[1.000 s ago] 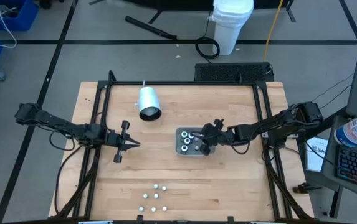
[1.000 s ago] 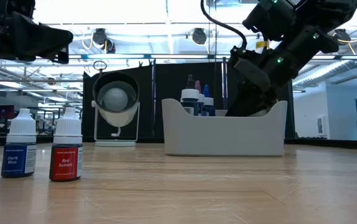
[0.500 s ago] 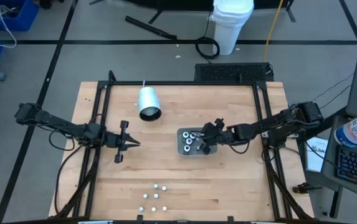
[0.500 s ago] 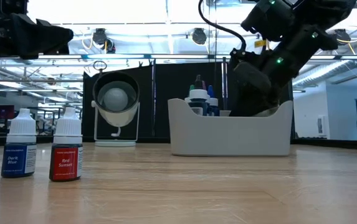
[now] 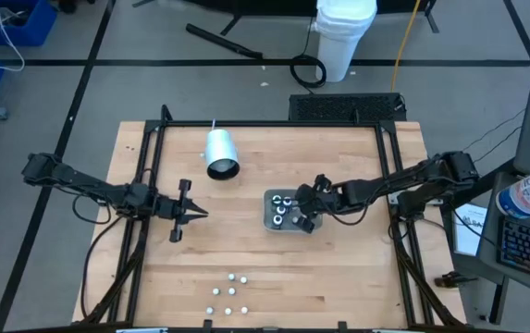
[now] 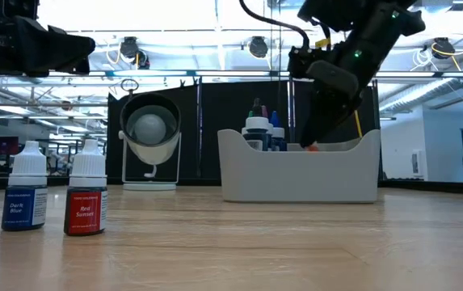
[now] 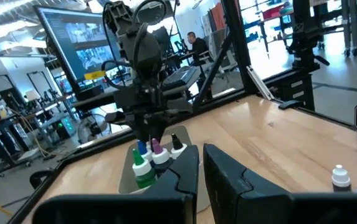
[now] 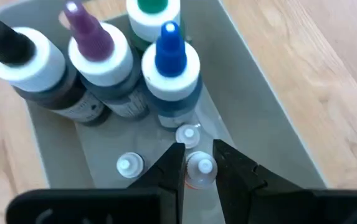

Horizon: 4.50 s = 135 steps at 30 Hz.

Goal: Pick & Place food coloring
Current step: Put the top right small orange food coloring bottle into the white bin, then put the bottom small blue food coloring bottle into the white bin

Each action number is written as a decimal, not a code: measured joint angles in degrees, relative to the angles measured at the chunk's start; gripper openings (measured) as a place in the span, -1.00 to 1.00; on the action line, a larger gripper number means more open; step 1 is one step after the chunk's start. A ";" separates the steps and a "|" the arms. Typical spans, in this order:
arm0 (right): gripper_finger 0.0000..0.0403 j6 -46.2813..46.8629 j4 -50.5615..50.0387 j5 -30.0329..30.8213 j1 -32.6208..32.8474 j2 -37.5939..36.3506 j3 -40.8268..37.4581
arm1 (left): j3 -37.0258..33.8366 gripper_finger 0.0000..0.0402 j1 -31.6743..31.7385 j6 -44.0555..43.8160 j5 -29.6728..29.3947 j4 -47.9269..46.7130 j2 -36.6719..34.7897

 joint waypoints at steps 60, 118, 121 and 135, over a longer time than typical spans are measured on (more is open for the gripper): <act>-0.93 -8.72 0.85 21.52 21.05 -11.66 -1.78 | 0.00 -0.84 -0.09 -5.58 0.52 -1.19 0.34; -0.99 -30.30 49.67 10.79 20.46 -58.19 -53.05 | 63.62 -0.38 -27.91 -51.66 -5.91 -81.21 60.53; -0.99 -30.17 49.33 10.83 20.46 -58.17 -53.07 | 67.76 -0.17 -28.38 -51.33 -5.43 -83.05 64.03; -0.99 -30.56 49.70 11.03 20.46 -58.15 -53.09 | 71.79 0.13 -28.71 -60.53 -4.22 -77.02 65.17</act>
